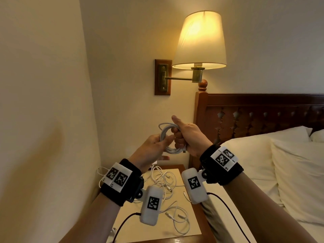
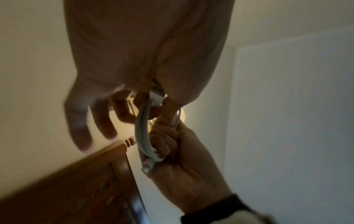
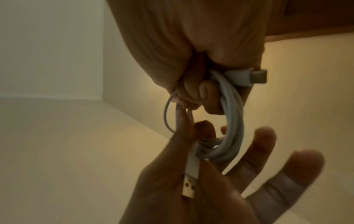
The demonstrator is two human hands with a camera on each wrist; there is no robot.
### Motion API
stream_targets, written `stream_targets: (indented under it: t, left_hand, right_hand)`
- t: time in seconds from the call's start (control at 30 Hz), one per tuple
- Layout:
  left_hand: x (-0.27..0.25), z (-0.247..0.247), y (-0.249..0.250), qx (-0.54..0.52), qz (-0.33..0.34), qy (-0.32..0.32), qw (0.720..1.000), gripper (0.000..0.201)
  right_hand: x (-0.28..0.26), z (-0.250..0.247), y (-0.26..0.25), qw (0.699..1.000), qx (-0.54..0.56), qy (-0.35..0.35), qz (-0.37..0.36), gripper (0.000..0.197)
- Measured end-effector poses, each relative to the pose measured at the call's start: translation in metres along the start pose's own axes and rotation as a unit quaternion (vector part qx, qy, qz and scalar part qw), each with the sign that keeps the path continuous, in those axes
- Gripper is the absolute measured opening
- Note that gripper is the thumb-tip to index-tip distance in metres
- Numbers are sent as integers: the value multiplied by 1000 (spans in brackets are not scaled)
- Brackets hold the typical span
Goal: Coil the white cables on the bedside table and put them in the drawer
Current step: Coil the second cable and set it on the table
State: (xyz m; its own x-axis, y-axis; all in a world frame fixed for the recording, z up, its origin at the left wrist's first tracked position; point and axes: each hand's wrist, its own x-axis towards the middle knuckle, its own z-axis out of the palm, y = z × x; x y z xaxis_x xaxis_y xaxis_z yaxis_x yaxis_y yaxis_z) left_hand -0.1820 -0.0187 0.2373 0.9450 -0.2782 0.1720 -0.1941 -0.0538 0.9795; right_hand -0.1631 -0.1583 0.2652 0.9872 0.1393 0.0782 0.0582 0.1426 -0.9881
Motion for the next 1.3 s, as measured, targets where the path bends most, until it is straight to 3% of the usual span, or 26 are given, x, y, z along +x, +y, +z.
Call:
stream_targets:
  t: [0.1,0.17,0.23,0.3,0.47,0.67,0.77,0.93,1.1,1.2,1.3]
  left_hand:
    - [1,-2,-3,148,42,30,988,22]
    - [2,-1,-6,327,61,80,940,21]
    - [0,2,-11,435,80,115,890,24]
    - [-6,2,-15,473,115,133,863,27]
    - [-32,1,-21,471,206,164,842,26]
    - [-44,-2,-30,383,270,191,862,31]
    - [-36,-15,-47,344,254,191,884,32]
    - [-15,-31,-67,279,200,195,919,20]
    - [0,-18,-51,-5,159,257,953,14]
    - [1,-12,-38,-123,146,202,960,20]
    - [-2,-9,-34,-174,85,117,974,21]
  right_hand:
    - [0,0,2,1000,-5,18,9,45]
    - [1,1,3,999,-10,35,6,46]
    - [2,0,-1,998,-24,57,-3,46]
    - [5,-3,-6,996,-40,75,-9,45]
    - [12,-9,-5,989,-89,111,-32,44]
    - [23,0,-6,982,-100,145,-61,31]
    - [19,5,-8,991,-60,112,-47,29]
    - [13,15,0,997,58,45,6,46]
    - [10,26,8,988,146,32,40,47]
    - [9,29,11,988,142,50,32,44]
    - [10,30,16,990,101,99,10,44]
